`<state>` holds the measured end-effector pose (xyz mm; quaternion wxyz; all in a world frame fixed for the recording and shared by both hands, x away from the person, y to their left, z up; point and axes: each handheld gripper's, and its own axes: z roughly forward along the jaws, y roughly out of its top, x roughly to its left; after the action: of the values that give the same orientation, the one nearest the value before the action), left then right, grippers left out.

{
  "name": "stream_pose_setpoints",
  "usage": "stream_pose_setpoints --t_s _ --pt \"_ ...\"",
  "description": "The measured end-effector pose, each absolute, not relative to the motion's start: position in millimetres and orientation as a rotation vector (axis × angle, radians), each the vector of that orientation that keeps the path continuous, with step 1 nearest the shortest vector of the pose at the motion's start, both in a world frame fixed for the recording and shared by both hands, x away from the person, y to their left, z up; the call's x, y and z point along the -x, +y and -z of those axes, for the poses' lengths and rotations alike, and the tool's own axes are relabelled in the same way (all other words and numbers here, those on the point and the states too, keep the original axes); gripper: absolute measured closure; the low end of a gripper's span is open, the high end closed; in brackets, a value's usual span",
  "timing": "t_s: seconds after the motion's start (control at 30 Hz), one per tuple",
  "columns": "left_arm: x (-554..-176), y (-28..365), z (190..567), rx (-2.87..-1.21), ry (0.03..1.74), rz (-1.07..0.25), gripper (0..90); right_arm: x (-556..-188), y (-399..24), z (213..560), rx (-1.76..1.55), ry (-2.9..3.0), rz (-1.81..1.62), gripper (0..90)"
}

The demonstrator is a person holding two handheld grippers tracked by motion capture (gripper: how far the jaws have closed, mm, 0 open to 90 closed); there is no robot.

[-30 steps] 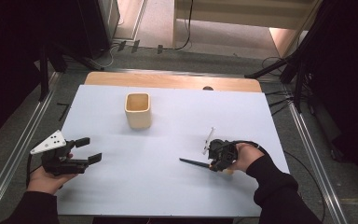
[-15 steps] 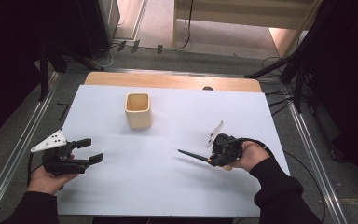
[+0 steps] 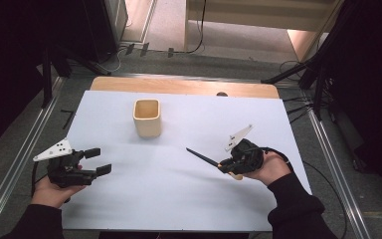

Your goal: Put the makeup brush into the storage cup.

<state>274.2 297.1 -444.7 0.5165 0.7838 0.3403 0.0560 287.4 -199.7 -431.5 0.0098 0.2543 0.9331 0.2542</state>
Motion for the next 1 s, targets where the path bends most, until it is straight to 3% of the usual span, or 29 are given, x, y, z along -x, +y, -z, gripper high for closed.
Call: stream_pose_setpoints --t_s 0.53,1.0 --pt "-277.3 278.5 430.3 -1.902 0.75 -0.076 22.2 -268.7 -203.2 432.4 -0.882 2.602 -1.264 78.2" --pt "-285.3 246.5 412.3 -1.97 0.606 -0.042 24.3 -259.5 -197.8 429.8 -0.846 2.59 -1.395 78.3"
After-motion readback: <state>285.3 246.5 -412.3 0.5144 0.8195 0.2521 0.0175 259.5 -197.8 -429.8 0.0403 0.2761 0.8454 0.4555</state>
